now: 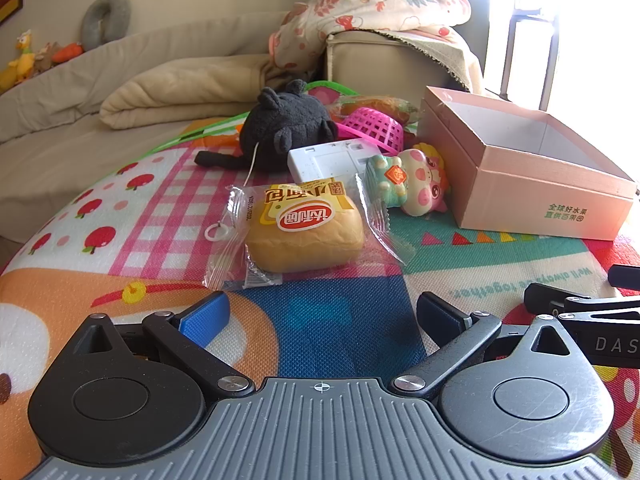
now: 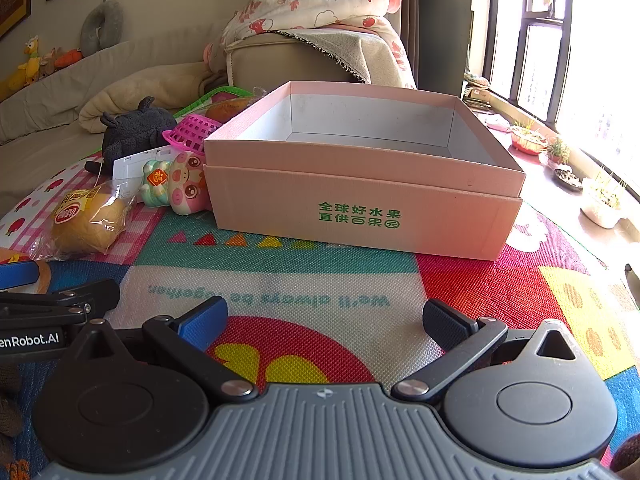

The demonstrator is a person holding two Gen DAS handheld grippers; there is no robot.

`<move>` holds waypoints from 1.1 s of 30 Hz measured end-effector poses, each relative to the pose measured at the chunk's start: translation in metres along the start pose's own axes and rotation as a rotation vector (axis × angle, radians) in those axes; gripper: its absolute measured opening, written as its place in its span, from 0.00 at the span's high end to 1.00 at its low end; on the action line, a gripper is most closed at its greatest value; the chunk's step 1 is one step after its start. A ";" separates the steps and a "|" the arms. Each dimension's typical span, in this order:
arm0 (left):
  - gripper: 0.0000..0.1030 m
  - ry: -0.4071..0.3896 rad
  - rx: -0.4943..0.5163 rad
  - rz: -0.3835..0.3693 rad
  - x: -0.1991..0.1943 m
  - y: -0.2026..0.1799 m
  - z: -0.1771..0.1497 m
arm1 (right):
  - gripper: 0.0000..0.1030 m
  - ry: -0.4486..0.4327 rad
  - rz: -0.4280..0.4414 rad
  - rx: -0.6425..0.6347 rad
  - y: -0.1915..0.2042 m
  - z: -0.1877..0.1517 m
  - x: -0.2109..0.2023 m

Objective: Organize objects

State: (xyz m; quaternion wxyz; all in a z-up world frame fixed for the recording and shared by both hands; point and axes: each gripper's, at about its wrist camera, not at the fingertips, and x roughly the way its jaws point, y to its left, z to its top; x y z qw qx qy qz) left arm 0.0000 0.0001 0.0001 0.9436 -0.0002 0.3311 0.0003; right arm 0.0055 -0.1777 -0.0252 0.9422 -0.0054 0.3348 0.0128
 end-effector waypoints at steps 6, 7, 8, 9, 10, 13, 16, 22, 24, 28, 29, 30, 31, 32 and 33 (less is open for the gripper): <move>0.00 0.000 0.000 0.000 0.000 0.000 0.000 | 0.00 0.000 0.000 0.000 0.000 0.000 0.000; 0.00 0.000 0.000 0.000 0.000 0.000 0.000 | 0.00 0.000 0.000 0.000 0.000 0.000 0.000; 0.00 0.000 0.000 0.000 0.000 0.000 0.000 | 0.00 0.000 0.000 0.000 0.000 0.000 0.000; 0.00 0.000 0.000 0.000 0.000 0.000 0.000 | 0.00 0.000 0.000 0.000 0.000 0.000 0.000; 0.00 0.000 0.000 0.000 0.000 0.000 0.000 | 0.00 0.000 0.000 0.000 0.000 0.000 0.000; 0.00 0.000 0.000 0.000 0.000 0.000 0.000 | 0.00 0.000 0.000 0.000 0.000 0.000 0.000; 0.00 0.001 0.000 0.000 0.000 0.000 0.000 | 0.00 0.000 0.000 0.000 0.000 0.000 0.000; 0.00 0.000 0.000 0.000 0.000 0.000 0.000 | 0.00 0.000 0.000 0.000 0.000 0.000 0.000; 0.00 0.000 0.001 0.001 0.000 0.000 0.000 | 0.00 0.000 0.000 -0.001 0.000 0.000 0.000; 0.00 0.000 0.001 0.001 0.000 0.000 0.000 | 0.00 0.001 -0.001 -0.002 0.001 0.000 0.001; 0.00 0.000 0.001 0.001 0.000 0.000 0.000 | 0.00 0.001 -0.003 -0.004 0.002 0.000 0.001; 0.00 0.000 0.001 0.001 0.000 0.000 0.000 | 0.00 0.001 -0.003 -0.004 0.002 -0.001 0.001; 0.00 0.000 0.002 0.002 0.000 0.000 0.000 | 0.00 0.000 -0.001 -0.001 0.002 -0.001 0.001; 0.00 0.001 0.002 0.002 0.000 0.000 0.000 | 0.00 0.000 -0.001 -0.001 0.002 -0.001 0.001; 0.00 0.001 0.003 0.003 0.000 0.000 0.000 | 0.00 0.000 -0.002 -0.002 0.002 -0.001 0.001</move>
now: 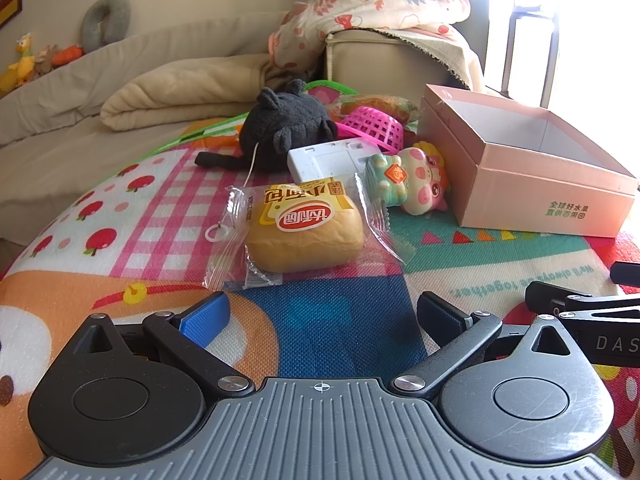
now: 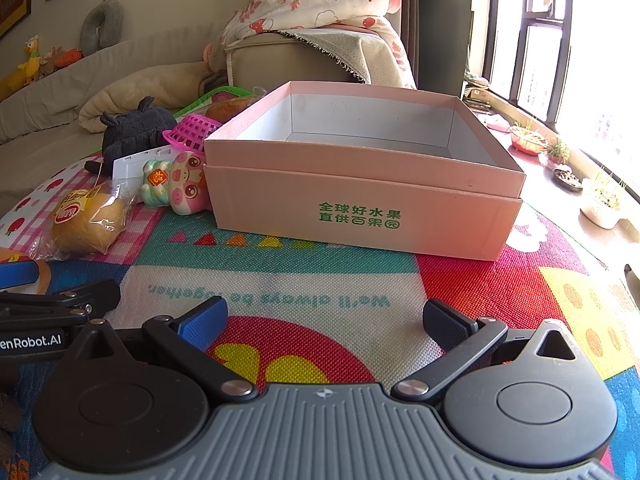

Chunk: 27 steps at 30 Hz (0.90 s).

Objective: Organize objects

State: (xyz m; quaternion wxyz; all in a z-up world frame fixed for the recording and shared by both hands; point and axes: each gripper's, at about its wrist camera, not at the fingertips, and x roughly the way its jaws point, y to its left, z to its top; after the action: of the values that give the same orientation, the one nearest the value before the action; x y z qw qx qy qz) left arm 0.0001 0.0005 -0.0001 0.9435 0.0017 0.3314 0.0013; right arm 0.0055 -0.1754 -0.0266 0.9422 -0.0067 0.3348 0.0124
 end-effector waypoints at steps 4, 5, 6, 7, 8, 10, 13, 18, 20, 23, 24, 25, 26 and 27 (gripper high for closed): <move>0.00 0.000 -0.003 -0.003 0.000 0.000 0.000 | 0.00 0.000 0.002 0.002 0.000 0.001 0.001; 0.00 0.000 0.000 0.000 0.000 0.000 0.000 | 0.00 0.000 0.002 0.003 0.000 0.001 0.000; 0.00 0.000 0.001 0.001 0.000 0.000 0.000 | 0.00 0.000 0.002 0.002 0.000 0.001 0.000; 0.00 0.000 0.000 0.000 0.000 0.000 0.000 | 0.00 0.000 0.003 0.003 -0.001 0.001 0.000; 0.00 0.000 0.000 0.000 0.000 0.000 0.000 | 0.00 0.000 0.003 0.003 -0.001 0.001 0.000; 0.00 0.000 0.000 0.000 0.000 0.000 0.000 | 0.00 0.000 0.002 0.003 -0.001 0.001 0.000; 0.00 0.001 -0.001 0.000 0.000 0.000 0.000 | 0.00 0.001 0.003 0.003 -0.002 0.002 0.000; 0.00 0.000 0.000 0.000 0.000 0.000 0.000 | 0.00 0.003 0.003 0.004 -0.002 0.002 -0.001; 0.00 0.000 0.000 0.000 0.000 0.000 0.000 | 0.00 0.004 0.006 0.008 -0.003 0.001 -0.001; 0.00 0.000 0.000 0.000 0.000 0.000 0.000 | 0.00 0.004 0.009 0.009 -0.003 0.001 -0.001; 0.00 0.000 -0.001 -0.001 0.000 0.000 0.000 | 0.00 0.005 0.009 0.009 -0.003 0.001 -0.001; 0.00 0.000 0.000 0.000 0.000 0.000 0.000 | 0.00 0.007 0.011 0.009 -0.003 0.001 -0.001; 0.00 0.000 0.000 0.000 0.000 0.000 0.000 | 0.00 0.010 0.014 0.007 -0.004 0.002 -0.001; 0.00 0.000 0.001 0.001 0.000 0.000 0.000 | 0.00 0.017 0.015 0.004 -0.004 0.003 -0.001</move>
State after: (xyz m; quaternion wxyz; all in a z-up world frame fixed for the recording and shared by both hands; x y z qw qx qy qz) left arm 0.0002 0.0001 0.0000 0.9435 0.0022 0.3314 0.0014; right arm 0.0068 -0.1793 -0.0241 0.9392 -0.0024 0.3428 0.0189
